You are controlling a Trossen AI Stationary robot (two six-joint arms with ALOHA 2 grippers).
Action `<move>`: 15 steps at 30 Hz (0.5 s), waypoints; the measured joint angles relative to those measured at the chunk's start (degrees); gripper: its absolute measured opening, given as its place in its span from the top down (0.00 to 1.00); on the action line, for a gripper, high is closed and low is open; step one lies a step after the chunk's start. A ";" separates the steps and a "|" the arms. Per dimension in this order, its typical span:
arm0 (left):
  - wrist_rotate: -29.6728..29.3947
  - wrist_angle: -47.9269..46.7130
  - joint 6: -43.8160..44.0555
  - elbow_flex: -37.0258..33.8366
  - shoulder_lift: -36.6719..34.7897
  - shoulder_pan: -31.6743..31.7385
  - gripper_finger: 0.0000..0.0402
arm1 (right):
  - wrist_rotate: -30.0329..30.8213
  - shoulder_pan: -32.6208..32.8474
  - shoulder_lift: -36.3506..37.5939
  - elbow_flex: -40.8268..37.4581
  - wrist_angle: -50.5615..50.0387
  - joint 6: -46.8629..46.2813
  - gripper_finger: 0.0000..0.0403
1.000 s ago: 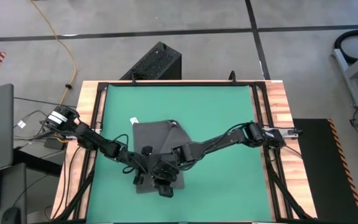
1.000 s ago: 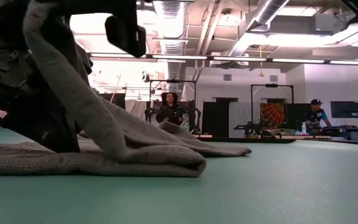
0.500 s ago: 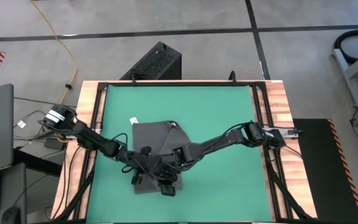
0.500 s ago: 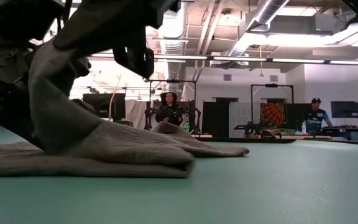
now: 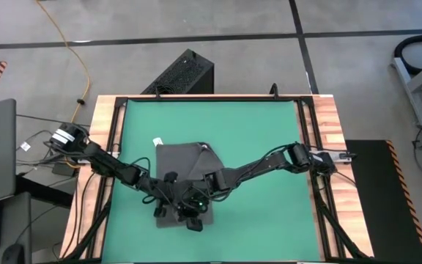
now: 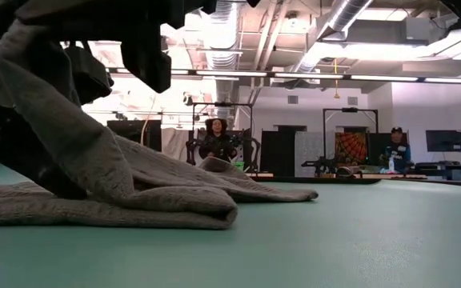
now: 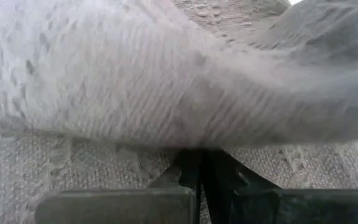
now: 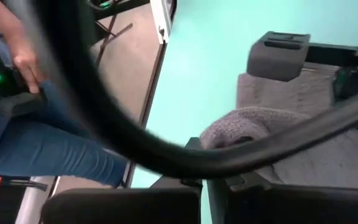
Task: Roll towel
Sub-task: Fold the microfiber towel
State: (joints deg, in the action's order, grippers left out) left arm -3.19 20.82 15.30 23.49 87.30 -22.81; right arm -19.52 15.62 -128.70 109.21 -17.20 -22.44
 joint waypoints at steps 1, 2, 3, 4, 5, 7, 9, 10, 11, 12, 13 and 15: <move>-0.22 0.01 0.01 0.00 -0.15 0.01 1.00 | -0.01 0.00 0.00 0.00 -0.08 0.00 0.94; -0.32 0.00 -0.01 0.00 -0.16 0.04 1.00 | -0.01 0.00 0.00 0.00 -0.10 0.08 0.94; -0.44 -0.05 -0.18 0.00 -0.15 0.04 1.00 | 0.01 0.00 0.00 0.00 -0.12 0.28 0.94; -0.52 -0.06 -0.39 0.00 -0.15 0.02 1.00 | 0.01 0.00 0.00 0.00 -0.13 0.45 0.93; -0.52 -0.14 -0.47 0.00 -0.15 0.02 1.00 | 0.01 0.00 0.00 0.00 -0.09 0.50 0.93; -0.72 -0.36 -0.67 0.00 -0.13 0.02 1.00 | 0.19 -0.02 0.00 0.00 0.20 0.46 0.92; -0.77 -0.50 -1.35 0.00 -0.13 0.02 1.00 | 1.31 0.00 0.00 0.00 0.23 0.48 0.91; -0.81 -0.68 -1.50 0.00 -0.13 0.04 1.00 | 1.46 0.00 0.00 0.00 0.26 0.70 0.90; -0.85 -0.78 -1.56 0.00 -0.13 0.04 1.00 | 1.45 0.00 0.00 0.00 0.31 1.19 0.89; -1.06 -0.84 -1.57 0.00 -0.13 0.04 1.00 | 1.56 0.00 0.00 0.00 0.41 1.43 0.88; -1.15 -0.83 -1.59 0.00 -0.13 0.07 1.00 | 1.80 0.00 0.00 0.00 0.63 1.72 0.87; -1.17 -0.83 -1.59 0.00 -0.13 0.07 1.00 | 1.93 -0.02 0.00 0.00 0.75 1.97 0.83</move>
State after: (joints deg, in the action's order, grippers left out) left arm -4.36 19.99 13.72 23.49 87.18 -22.74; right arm -17.59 15.59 -128.70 109.21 -16.45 -20.47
